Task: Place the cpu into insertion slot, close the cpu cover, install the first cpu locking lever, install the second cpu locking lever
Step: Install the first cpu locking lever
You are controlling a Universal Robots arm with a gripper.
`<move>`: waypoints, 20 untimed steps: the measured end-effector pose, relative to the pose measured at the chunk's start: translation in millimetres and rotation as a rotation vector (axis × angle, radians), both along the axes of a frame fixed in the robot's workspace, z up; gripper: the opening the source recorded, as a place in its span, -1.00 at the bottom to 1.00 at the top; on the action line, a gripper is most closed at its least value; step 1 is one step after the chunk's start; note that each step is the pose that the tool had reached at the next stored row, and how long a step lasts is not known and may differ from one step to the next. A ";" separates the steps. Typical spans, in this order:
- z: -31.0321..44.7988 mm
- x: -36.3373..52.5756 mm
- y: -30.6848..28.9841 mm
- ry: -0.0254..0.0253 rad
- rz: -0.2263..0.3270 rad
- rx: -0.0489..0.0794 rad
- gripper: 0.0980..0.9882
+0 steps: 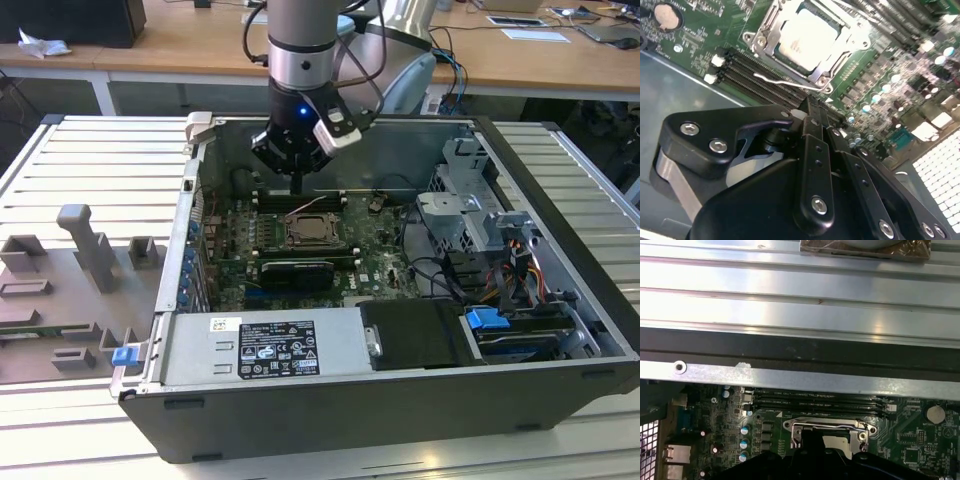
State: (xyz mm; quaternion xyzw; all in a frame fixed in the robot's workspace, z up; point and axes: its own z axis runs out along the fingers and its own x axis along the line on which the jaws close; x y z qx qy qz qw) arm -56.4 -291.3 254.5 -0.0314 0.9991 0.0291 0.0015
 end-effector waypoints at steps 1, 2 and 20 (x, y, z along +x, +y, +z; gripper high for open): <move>-0.8 0.7 -0.5 0.0000 -0.001 0.021 -0.98; -2.0 1.2 -0.8 -0.0002 -0.002 0.029 -0.98; -15.9 2.1 -2.2 -0.0015 -0.006 0.031 -0.98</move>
